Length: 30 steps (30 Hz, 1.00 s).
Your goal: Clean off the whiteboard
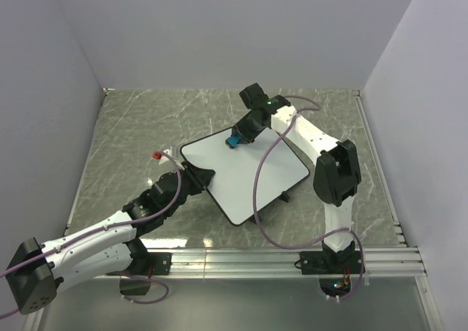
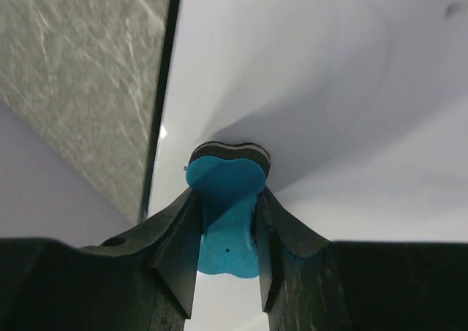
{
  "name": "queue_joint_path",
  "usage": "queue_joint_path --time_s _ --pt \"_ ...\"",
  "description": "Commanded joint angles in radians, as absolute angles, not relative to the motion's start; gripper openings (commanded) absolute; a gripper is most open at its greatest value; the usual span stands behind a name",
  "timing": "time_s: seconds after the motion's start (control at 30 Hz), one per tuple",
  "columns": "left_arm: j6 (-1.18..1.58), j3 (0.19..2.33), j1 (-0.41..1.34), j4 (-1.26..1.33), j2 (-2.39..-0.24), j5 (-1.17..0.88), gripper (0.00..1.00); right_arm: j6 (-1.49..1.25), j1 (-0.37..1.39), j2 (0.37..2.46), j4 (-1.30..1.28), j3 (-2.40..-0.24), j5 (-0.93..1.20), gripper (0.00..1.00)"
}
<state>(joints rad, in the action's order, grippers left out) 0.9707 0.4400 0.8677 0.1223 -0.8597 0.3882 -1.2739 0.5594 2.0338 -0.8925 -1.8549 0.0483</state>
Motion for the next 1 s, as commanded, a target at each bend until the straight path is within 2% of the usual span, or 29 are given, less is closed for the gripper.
queue_joint_path --time_s 0.0,0.27,0.63,0.73,0.97 --pt "0.713 0.414 0.891 -0.121 -0.894 0.347 0.00 -1.354 0.621 2.019 -0.905 -1.699 0.143 0.00" --pt "0.712 0.416 0.891 -0.120 -0.897 0.342 0.00 -1.345 0.586 2.003 -0.885 -1.626 0.135 0.00" --pt "0.713 0.416 0.891 -0.121 -0.899 0.334 0.00 -1.207 0.361 2.080 -0.923 -1.649 0.068 0.00" --pt "0.713 0.414 0.893 -0.121 -0.899 0.333 0.00 -1.171 0.278 2.030 -0.931 -1.586 0.022 0.00" --pt "0.719 0.410 0.893 -0.124 -0.876 0.357 0.00 -1.114 0.102 1.763 -0.914 -1.355 -0.072 0.00"
